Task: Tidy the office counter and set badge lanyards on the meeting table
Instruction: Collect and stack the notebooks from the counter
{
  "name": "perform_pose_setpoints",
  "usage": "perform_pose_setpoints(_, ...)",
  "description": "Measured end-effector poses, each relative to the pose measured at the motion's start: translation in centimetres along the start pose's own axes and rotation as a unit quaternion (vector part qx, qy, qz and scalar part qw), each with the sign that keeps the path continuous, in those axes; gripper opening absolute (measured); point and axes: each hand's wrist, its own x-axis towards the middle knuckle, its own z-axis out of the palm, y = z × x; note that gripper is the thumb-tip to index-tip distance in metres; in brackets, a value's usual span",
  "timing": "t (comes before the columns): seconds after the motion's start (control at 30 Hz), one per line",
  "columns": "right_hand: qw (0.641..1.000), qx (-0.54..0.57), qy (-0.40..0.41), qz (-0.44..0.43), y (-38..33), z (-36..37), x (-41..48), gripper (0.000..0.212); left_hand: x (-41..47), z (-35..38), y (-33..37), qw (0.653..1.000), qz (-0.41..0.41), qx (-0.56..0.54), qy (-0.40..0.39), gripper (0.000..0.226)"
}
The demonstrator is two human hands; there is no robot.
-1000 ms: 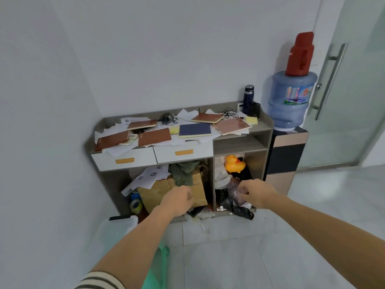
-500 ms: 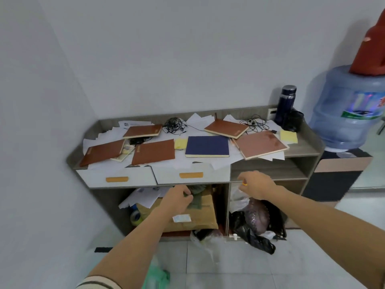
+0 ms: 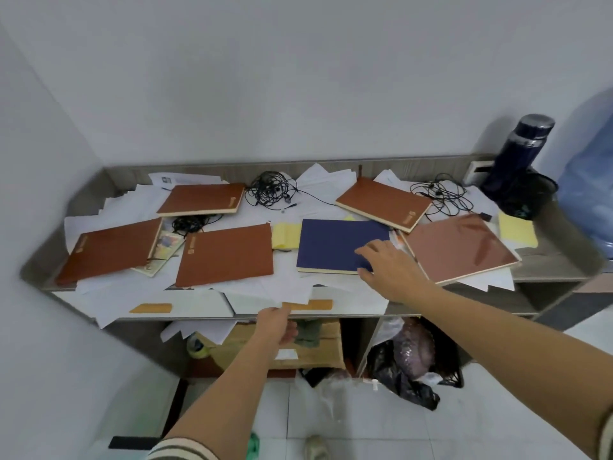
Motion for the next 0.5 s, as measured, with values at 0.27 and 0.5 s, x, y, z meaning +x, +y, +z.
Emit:
perform_pose_setpoints(0.27,0.998,-0.057,-0.005,0.02,2.1,5.2,3.9,0.064,6.1,2.0,0.6,0.947,-0.142,-0.29,0.0,0.02)
perform_pose_setpoints(0.5,0.996,-0.075,0.03,0.022,2.7,8.1,3.8,0.061,7.7,2.9,-0.5,0.869,-0.15,-0.469,-0.05,0.025)
